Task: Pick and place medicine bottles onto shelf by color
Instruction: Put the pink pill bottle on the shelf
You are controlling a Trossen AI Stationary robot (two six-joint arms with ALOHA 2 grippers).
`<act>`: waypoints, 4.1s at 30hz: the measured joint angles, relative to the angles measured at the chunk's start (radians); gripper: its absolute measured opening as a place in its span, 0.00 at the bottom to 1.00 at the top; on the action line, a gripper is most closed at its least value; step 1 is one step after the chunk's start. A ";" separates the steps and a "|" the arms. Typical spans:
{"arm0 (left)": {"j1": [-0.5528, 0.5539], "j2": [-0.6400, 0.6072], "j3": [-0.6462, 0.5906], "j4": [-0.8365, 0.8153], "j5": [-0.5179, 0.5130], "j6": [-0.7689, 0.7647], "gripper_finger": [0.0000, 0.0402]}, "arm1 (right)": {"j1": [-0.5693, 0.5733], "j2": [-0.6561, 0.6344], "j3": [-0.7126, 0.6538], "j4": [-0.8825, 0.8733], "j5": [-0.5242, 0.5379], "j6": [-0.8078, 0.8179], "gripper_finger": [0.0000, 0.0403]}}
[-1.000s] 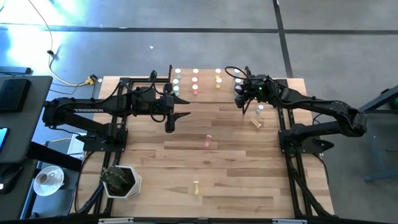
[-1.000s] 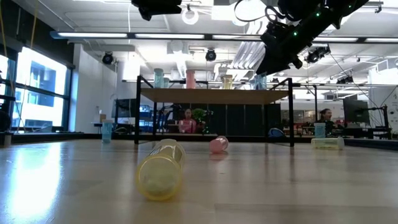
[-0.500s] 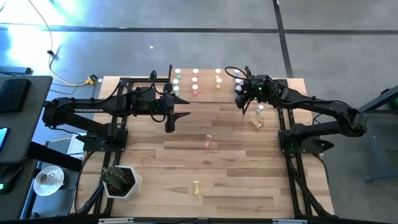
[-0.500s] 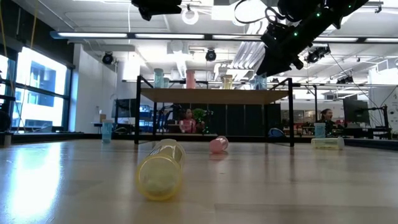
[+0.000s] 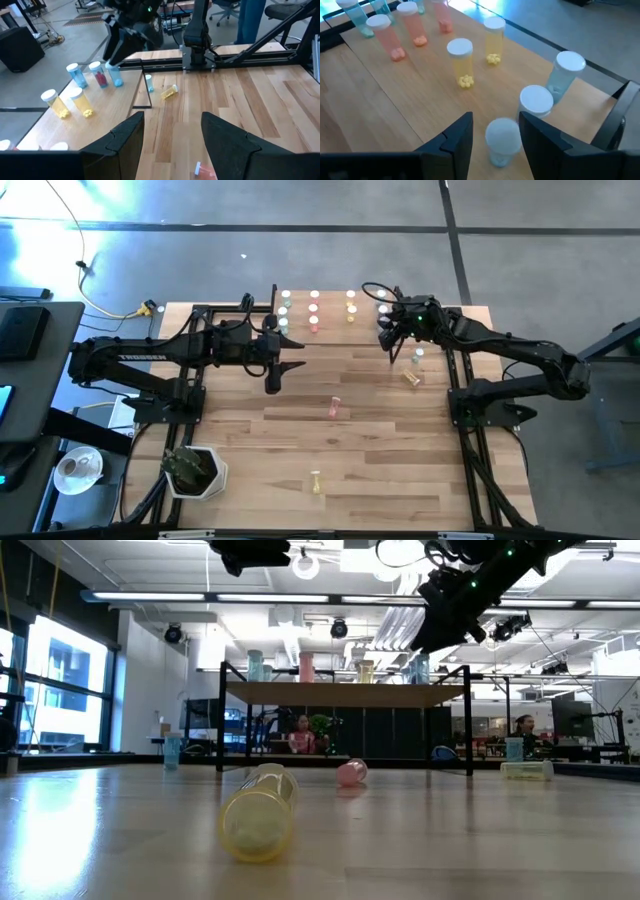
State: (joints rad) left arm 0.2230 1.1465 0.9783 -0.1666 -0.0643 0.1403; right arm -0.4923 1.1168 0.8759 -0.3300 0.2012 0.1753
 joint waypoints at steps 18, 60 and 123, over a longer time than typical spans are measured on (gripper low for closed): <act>-0.003 0.000 -0.005 -0.174 -0.143 -0.108 0.46 | 0.011 0.000 0.213 -0.160 -0.012 -0.050 0.38; -0.463 -0.120 -0.892 0.105 -0.923 -0.992 0.46 | 0.070 0.000 0.302 -0.207 -0.014 -0.079 0.38; -0.231 0.577 0.074 0.057 -0.327 -0.652 0.53 | 0.070 0.000 0.302 -0.350 -0.028 0.040 0.38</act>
State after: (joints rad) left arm -0.0078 1.7231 1.0522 -0.1100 -0.3910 -0.5116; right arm -0.4224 1.1172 1.1774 -0.6804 0.1736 0.2154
